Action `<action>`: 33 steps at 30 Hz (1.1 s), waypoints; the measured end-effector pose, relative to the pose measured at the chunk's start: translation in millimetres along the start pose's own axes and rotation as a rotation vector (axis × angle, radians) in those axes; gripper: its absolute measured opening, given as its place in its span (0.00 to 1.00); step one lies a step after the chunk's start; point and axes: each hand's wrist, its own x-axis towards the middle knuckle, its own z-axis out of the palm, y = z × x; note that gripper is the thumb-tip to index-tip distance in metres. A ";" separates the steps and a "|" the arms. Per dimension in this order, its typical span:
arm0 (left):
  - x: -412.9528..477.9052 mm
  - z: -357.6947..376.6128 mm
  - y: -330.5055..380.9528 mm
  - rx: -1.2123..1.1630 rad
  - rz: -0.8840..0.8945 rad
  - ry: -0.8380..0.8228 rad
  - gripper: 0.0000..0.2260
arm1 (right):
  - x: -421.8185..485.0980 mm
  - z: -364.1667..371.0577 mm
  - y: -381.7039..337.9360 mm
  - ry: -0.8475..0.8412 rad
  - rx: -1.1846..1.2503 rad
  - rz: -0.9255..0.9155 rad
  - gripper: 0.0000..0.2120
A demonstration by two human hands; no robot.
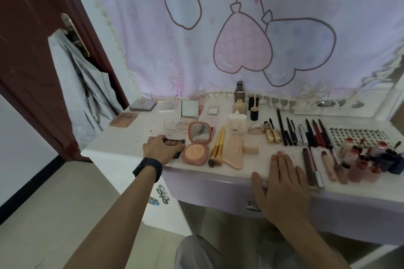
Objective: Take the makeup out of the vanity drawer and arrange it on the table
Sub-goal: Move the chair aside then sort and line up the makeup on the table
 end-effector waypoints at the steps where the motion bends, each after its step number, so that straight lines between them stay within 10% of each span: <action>1: 0.7 0.5 -1.2 -0.008 0.000 -0.007 0.27 | 0.2 -0.5 -0.4 -0.022 -0.010 0.003 0.39; 5: 2.0 -2.2 -3.4 -0.246 -0.055 0.000 0.43 | 1.4 -4.5 -0.3 -0.062 -0.045 0.012 0.41; 11: 37.9 -31.7 -12.4 -0.411 -0.052 0.105 0.21 | 13.8 -6.7 -2.0 -0.069 -0.031 0.040 0.43; 27: 188.1 -13.3 21.4 0.324 0.295 -0.189 0.20 | 26.3 11.8 -1.3 -0.078 -0.153 0.022 0.41; 33: 178.8 -12.8 0.0 0.340 0.294 0.008 0.20 | 25.0 13.0 -2.4 -0.024 -0.119 0.025 0.40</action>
